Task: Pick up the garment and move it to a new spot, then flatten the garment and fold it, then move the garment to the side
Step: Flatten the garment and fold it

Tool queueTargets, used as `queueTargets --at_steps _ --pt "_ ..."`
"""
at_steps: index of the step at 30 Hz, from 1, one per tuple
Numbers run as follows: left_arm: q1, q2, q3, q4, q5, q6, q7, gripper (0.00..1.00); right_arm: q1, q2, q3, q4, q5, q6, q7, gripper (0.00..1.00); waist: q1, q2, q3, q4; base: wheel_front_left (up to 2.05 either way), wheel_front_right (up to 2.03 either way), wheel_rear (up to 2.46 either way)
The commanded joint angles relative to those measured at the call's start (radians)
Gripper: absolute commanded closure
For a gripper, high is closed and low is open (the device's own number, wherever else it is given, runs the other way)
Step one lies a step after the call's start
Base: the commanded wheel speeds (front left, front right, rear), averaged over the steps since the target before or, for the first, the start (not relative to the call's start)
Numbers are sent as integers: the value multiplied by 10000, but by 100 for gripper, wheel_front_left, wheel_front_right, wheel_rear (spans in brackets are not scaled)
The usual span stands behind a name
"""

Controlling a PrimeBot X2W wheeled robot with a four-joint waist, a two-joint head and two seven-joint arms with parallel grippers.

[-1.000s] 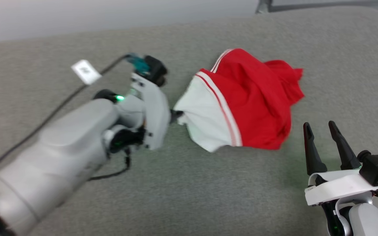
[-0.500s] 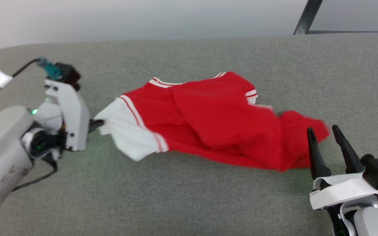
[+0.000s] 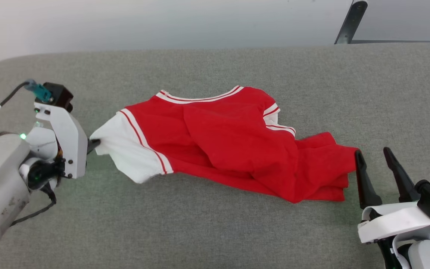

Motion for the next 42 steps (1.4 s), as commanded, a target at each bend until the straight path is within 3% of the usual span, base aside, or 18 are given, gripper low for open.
queueTargets --at_steps 1,8,11,16,21,24,28,33,38,42 --pt "143 32 38 58 77 9 -160 0 87 -78 -20 -17 -56 -7 -47 0 0 -1 -75 47 0 0 0" --pt "549 -7 205 -84 635 41 -2274 0 -127 -581 222 -20 -99 -7 238 0 0 -1 -522 572 0 0 0" --pt "1074 -4 419 -379 796 362 -3689 0 -237 -838 518 48 41 -7 657 0 0 -1 -736 922 0 0 0" --pt "2332 -193 544 -1206 1059 1383 -5709 0 -543 -1446 1105 350 283 -7 1752 0 0 -1 -1104 1673 0 0 0" --pt "3597 -479 1123 -2302 1365 2489 -6487 0 -1212 -2256 1657 697 694 -7 3219 0 0 -1 -1341 2471 0 0 0" --pt "4369 -691 2368 -3298 2297 3261 -6523 0 -1796 -2563 1939 1048 1396 -7 4451 0 0 -1 -1386 2921 0 0 0" --pt "6022 -1186 4097 -4724 3847 3976 -6499 0 -2721 -3281 2490 1792 2279 -7 6411 0 0 -1 -1314 3485 0 0 0" --pt "7518 -1779 5243 -5722 5174 4114 -6501 0 -3779 -3964 2810 2889 3295 -7 8039 0 0 -1 -1066 4131 0 0 0" --pt "8064 -2229 5815 -6009 5827 3851 -6503 0 -4567 -4296 3203 3936 4000 -7 9639 0 0 -1 -685 4552 0 0 0" --pt "8186 -2581 6197 -5984 6094 3585 -6503 0 -5085 -4315 3439 4411 4161 -7 10162 0 0 -1 -298 4708 0 0 0"
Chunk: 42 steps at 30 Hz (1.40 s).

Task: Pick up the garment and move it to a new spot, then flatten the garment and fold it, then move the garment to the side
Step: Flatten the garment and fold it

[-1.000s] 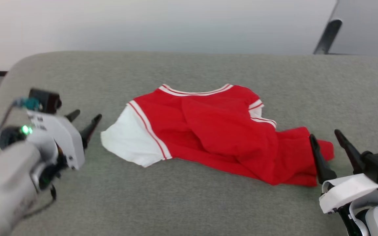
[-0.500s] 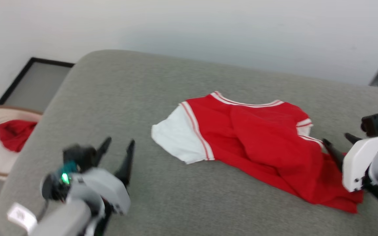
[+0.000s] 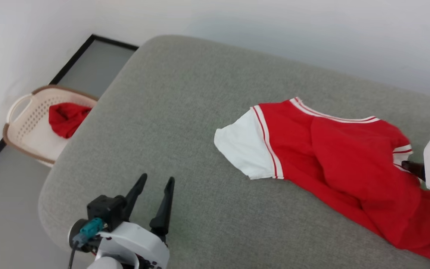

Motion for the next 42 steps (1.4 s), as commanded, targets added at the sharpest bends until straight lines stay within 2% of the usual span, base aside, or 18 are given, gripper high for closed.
queueTargets --at_steps 1,8,9,10,11,20,26,27,33,35,42 --pt "54 -133 93 20 157 -124 1 0 -148 9 148 150 -69 -7 90 0 0 0 477 294 0 0 0" --pt "12 -701 459 281 541 -543 0 0 -605 79 786 712 -87 -7 367 0 0 0 986 445 0 0 0" --pt "28 -755 523 329 599 -600 0 0 -611 117 903 714 -41 -5 317 40 0 0 1023 441 0 0 0" --pt "46 -814 593 376 643 -627 0 0 -583 149 983 681 19 -7 224 54 0 0 1053 432 0 0 0" --pt "70 -873 653 422 676 -683 0 0 -580 148 1037 671 53 -5 150 100 0 0 1072 417 0 0 0" --pt "301 -1059 1093 644 899 -934 0 0 -916 -614 1523 -98 -337 -8 -1222 100 0 0 840 -126 0 0 0" --pt "487 -1003 1229 585 928 -985 0 0 -899 -1704 1620 -714 -1654 -10 -1447 100 0 0 670 -707 0 0 0" --pt "487 -1003 1229 585 928 -985 0 0 -899 -1704 1620 -714 -1654 -10 -1447 100 0 0 670 -707 0 0 0" --pt "404 -987 1210 532 941 -1051 0 0 -797 -2668 1020 -1199 -4222 -10 -958 100 0 0 828 -1038 0 0 0" --pt "359 -1017 1238 519 938 -1054 0 0 -493 -2606 684 -1324 -4941 -8 -849 100 0 0 894 -1090 0 0 0" --pt "187 -1165 1174 713 922 -1207 0 0 491 -1322 -698 -1549 -6031 -10 -1157 100 0 0 1061 -1130 0 0 0"
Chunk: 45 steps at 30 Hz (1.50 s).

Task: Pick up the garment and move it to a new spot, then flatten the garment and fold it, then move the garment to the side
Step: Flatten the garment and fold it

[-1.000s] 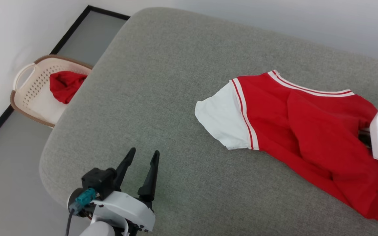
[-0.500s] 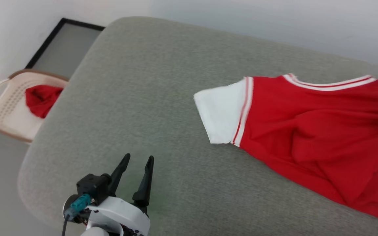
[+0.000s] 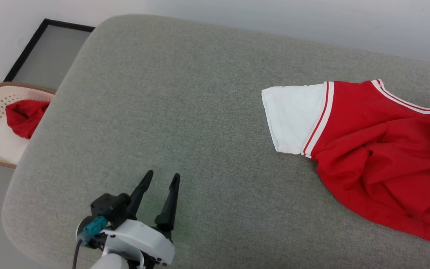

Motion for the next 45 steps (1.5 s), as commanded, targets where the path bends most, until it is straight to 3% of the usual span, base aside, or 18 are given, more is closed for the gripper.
queueTargets --at_steps 1,2,3,4,12,16,20,27,34,40,45 --pt "-74 -42 -4 37 5 -39 0 0 187 142 -149 18 -75 -12 -78 100 0 0 10 6 0 0 0" --pt "-99 -38 -5 68 9 -50 -1 0 272 287 -274 53 -243 -12 -136 81 0 0 4 12 0 0 0" --pt "-129 -32 6 91 7 -73 -1 0 335 422 -406 19 -389 -12 -218 50 0 0 -12 6 0 0 0" --pt "-155 -17 27 105 7 -81 -1 0 355 601 -610 -13 -395 -14 -329 0 0 0 -34 -11 0 0 0" --pt "51 258 181 68 -42 -31 30 0 1078 1676 -2174 -672 -284 -14 -1574 0 0 0 -541 -486 0 0 0" --pt "135 454 290 7 -115 -37 65 0 1658 2483 -2730 -1439 1142 -14 -2214 0 0 0 -839 -901 0 0 0" --pt "151 785 399 -70 -190 -117 228 0 2443 2885 -2791 -2491 2415 -12 -2829 0 0 0 -1168 -1314 0 0 0" --pt "-735 1804 539 -352 82 -368 975 0 4112 3934 -3307 -4353 3265 -12 -4283 0 0 0 -1423 -2037 0 0 0" --pt "-2609 2478 513 -86 -98 -1235 2349 0 5659 5103 -3755 -5726 3207 -12 -5139 0 0 0 -1331 -2802 0 0 0" --pt "-4487 2253 485 1230 -1253 -2098 4173 0 6229 5660 -3766 -6375 2960 -11 -5378 0 0 0 -958 -3550 0 0 0" --pt "-6043 2116 -309 2687 -1483 -2415 5821 0 6018 5877 -3623 -6654 2817 -11 -5495 0 0 0 -529 -4123 0 0 0"
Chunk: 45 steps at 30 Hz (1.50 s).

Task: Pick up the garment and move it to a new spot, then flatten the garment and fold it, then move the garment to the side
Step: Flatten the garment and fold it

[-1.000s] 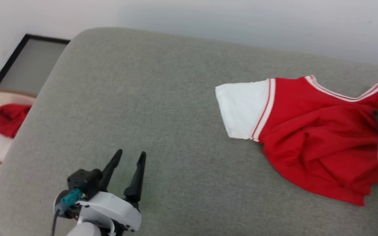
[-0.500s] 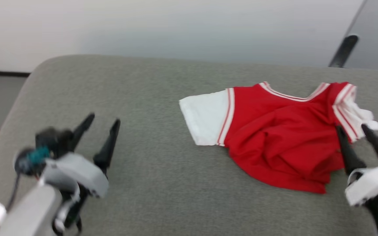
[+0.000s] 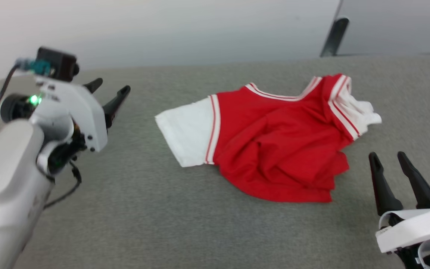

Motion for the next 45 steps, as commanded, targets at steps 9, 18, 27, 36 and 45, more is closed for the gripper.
queueTargets --at_steps 9,18,27,36,45 --pt "-2151 309 -1960 1871 -900 -117 2134 0 -769 203 638 64 60 -7 -307 0 0 0 1744 -1736 0 0 0" --pt "-2896 944 -3121 2547 -1619 -120 1985 0 -1085 257 900 403 228 -7 -771 0 0 0 2620 -2508 0 0 0" --pt "-2848 990 -4289 2855 -2833 -123 2405 0 -1273 277 1084 431 138 -7 -909 0 0 0 2737 -2641 0 0 0" --pt "-2956 1134 -5192 2171 -3930 -135 2805 100 -1729 -148 1357 441 107 -7 -585 0 0 0 2718 -2539 0 0 0" --pt "-3708 908 -5981 1776 -4176 -126 2277 100 -4930 -3017 2972 1554 735 -7 2132 0 0 0 3057 -1913 0 0 0"
